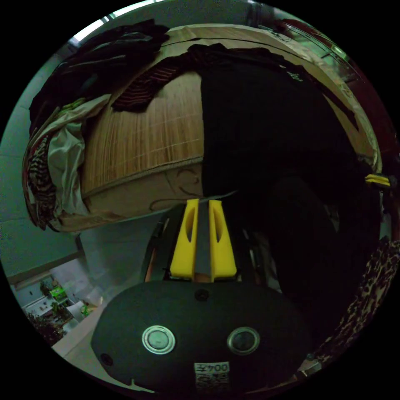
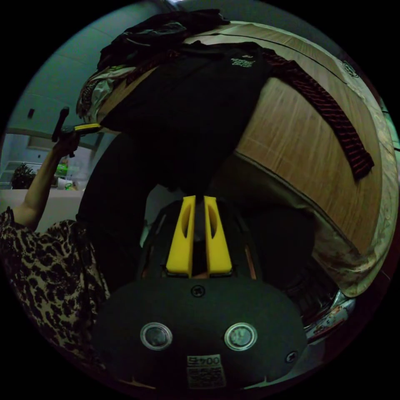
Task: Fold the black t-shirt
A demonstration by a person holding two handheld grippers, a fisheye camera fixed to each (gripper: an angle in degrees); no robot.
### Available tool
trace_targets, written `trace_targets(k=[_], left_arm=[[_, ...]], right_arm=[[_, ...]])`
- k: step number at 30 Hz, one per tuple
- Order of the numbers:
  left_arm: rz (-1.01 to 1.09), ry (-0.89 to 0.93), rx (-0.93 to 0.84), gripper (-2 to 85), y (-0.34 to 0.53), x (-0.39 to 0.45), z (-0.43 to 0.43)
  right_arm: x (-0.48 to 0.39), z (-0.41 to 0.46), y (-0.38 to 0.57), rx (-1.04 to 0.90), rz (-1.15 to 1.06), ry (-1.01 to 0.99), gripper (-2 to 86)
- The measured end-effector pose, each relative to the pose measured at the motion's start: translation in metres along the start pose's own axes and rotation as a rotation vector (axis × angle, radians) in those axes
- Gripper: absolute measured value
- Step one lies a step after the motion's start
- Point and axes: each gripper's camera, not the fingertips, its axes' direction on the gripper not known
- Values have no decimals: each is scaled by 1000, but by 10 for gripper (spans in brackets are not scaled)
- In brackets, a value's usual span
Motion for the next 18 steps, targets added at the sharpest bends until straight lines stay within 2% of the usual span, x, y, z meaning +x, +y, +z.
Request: trace_targets(k=[4, 8, 13, 18], left_arm=[[-94, -6, 101, 87, -21, -22, -31], [-82, 0, 220, 88, -73, -13, -50], [31, -41, 239, 55, -157, 33, -45], [122, -129, 188, 18, -235, 79, -24]], right_arm=[[23, -29, -30, 143, 36, 66, 40], [47, -42, -91, 232, 30, 171, 36], [52, -29, -180, 179, -64, 311, 13], [55, 19, -258, 4, -161, 427, -6]])
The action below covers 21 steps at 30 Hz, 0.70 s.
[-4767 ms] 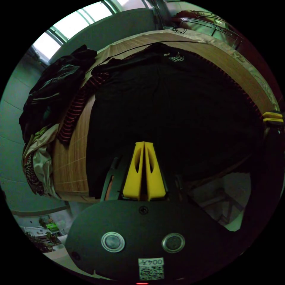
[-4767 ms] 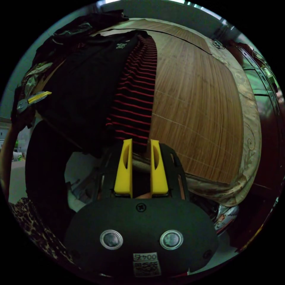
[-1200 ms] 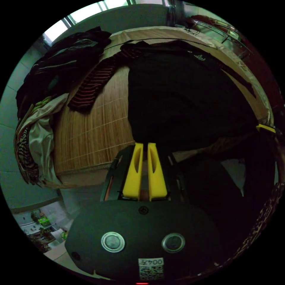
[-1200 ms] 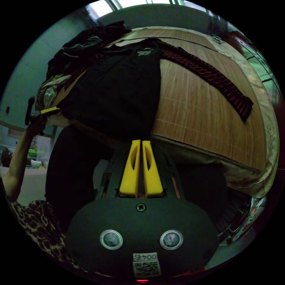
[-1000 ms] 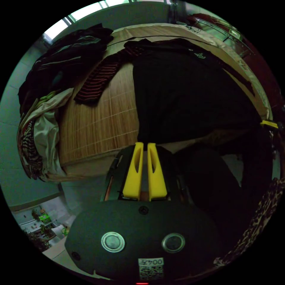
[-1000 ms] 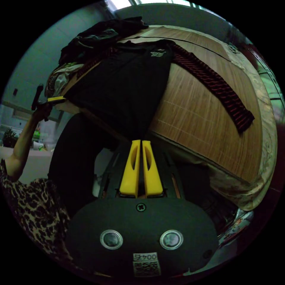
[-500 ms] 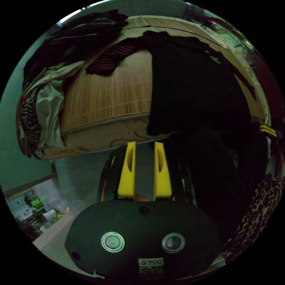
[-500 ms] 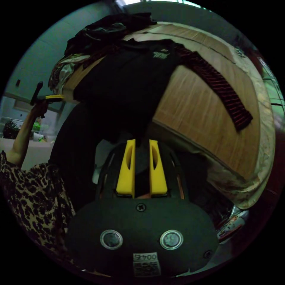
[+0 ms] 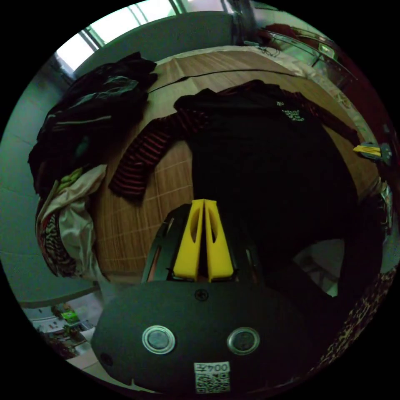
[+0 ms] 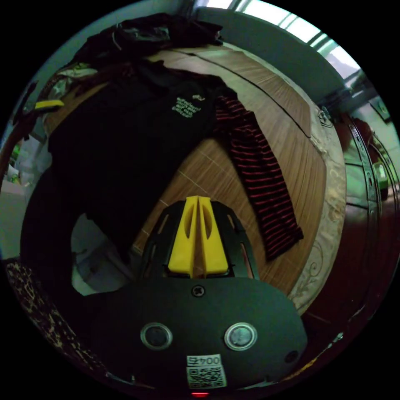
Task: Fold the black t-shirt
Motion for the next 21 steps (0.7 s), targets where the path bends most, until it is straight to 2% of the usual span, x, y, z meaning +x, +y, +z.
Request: trace_targets(k=[7, 13, 16, 19, 21], left_arm=[[158, -25, -155, 6, -80, 30, 52], [224, -31, -129, 2, -125, 36, 67], [269, -53, -157, 4, -152, 41, 73], [299, -18, -191, 7, -179, 35, 77], [234, 63, -180, 10, -200, 20, 71]], right_arm=[[8, 35, -61, -73, -125, -7, -8], [31, 54, -106, -86, -242, -75, -7], [60, 55, -136, -119, -222, -198, -5], [102, 39, -178, 2, -81, -254, 5], [135, 31, -221, 89, -2, -257, 39]])
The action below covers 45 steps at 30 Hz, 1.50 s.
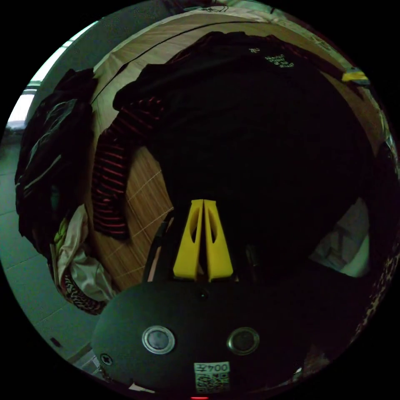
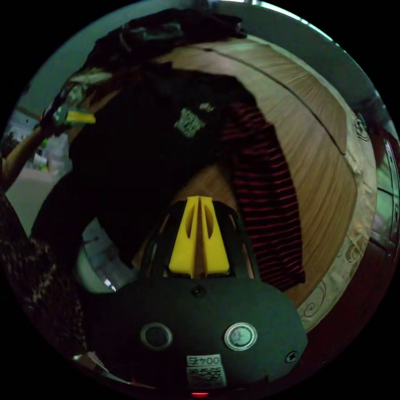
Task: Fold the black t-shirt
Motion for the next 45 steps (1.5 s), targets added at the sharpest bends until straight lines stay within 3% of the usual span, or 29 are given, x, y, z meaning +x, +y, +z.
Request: trace_targets(k=[3, 6, 13, 18, 27, 37, 41, 43, 45], left_arm=[[-95, 17, 197, 21, -37, -40, -41], [-43, -82, 313, 51, -98, -67, -67], [103, -23, 205, 100, -234, -121, -31], [209, 15, 206, 99, -279, -132, -19], [328, 13, 104, 62, -332, -140, 16], [117, -117, 351, 8, -379, -189, -5], [83, -143, 236, 8, -409, -196, 22], [81, -218, 151, 9, -420, -201, 37], [43, -182, 161, 10, -420, -215, 36]], right_arm=[[38, 7, -60, 41, 22, 22, 60], [78, 24, -126, 58, 62, 8, 71], [127, 64, -240, 25, 56, -25, 92], [138, 96, -291, -74, -7, -73, 96], [148, 101, -318, -38, -59, 49, 3], [196, 94, -316, 105, 160, 131, 7], [208, 114, -320, 49, 184, 133, 42], [214, 109, -320, 83, 210, 117, 56], [220, 100, -322, 134, 229, 104, 63]])
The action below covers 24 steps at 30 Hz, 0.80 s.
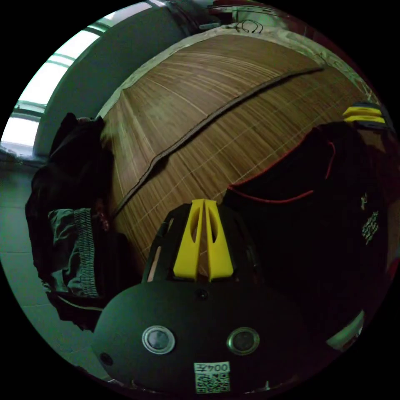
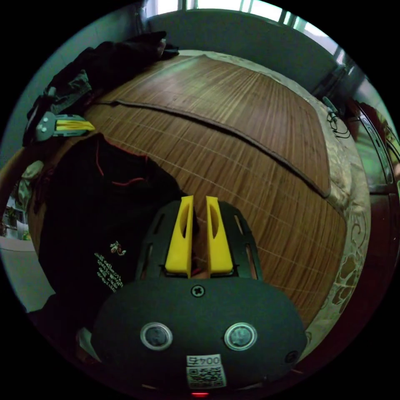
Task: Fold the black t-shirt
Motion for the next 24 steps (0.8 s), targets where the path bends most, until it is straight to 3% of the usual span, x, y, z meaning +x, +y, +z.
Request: trace_targets(k=[5, 9, 17, 24], left_arm=[[-195, 93, 151, 14, 36, -50, -18], [-249, 164, 159, 20, 95, -70, -23], [-179, 88, -34, 73, 252, -95, -17], [-317, 132, -179, 91, 326, -117, 19]], right_arm=[[-18, 7, -12, -17, -148, -131, 48], [-40, 33, -21, -129, -215, -56, 44], [-57, -15, 5, -78, -164, -190, 41], [-103, -18, 73, -190, -138, -181, 50]])
